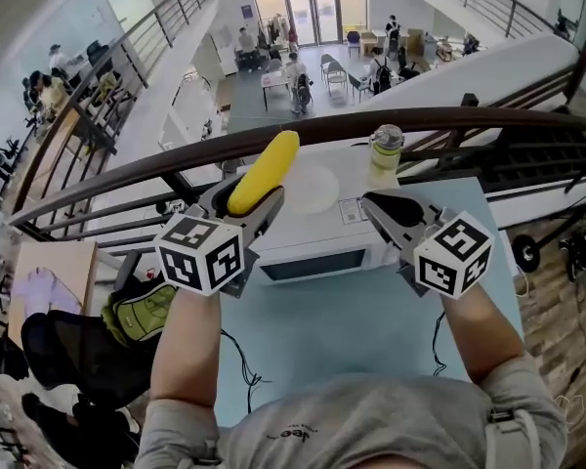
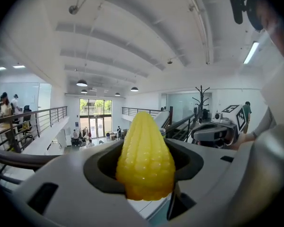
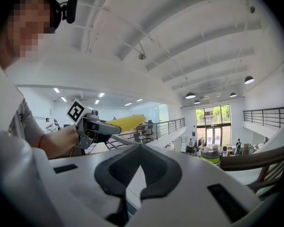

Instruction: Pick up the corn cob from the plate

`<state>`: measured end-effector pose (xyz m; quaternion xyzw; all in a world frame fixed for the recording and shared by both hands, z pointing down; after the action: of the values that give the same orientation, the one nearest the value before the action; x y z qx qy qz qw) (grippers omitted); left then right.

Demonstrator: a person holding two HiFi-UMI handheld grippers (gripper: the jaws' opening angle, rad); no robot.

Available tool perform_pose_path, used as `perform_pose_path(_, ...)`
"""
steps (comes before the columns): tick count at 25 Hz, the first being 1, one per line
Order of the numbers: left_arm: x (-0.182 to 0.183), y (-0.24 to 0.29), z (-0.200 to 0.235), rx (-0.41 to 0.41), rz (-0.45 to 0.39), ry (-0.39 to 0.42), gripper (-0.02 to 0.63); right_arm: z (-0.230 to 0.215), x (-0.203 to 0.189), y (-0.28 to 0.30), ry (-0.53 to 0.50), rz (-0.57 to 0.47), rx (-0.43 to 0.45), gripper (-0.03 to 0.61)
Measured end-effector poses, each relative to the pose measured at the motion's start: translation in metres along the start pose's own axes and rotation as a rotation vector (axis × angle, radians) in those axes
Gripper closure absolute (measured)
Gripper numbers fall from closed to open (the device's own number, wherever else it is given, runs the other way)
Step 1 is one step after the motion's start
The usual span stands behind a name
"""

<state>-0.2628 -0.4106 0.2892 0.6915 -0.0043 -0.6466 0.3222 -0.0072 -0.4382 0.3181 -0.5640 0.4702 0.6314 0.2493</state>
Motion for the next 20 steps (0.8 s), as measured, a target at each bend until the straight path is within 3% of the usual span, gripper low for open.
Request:
perform_pose_path(10,0.013,-0.103,-0.015,-0.056,-0.161,-0.023,0.357,0.063,0.037,-0.029,-0.039,-0.039,-0.021,0.564)
perform_pose_path(20,-0.013,-0.196,-0.029,-0.125,-0.210,0.002,0.357,0.139,0.046,-0.055,-0.002,-0.109,-0.047,0.563)
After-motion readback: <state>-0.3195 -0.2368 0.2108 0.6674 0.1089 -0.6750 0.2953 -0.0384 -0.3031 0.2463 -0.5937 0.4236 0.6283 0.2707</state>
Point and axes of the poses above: the fingertips, and each gripper's own axes: y forward along the fingers, z to its left, x out of its top, the point moved 8 cm from there along -y, backward along the fingers, and after that the axes turned 10 degrees about z, right-handed, at the moved point
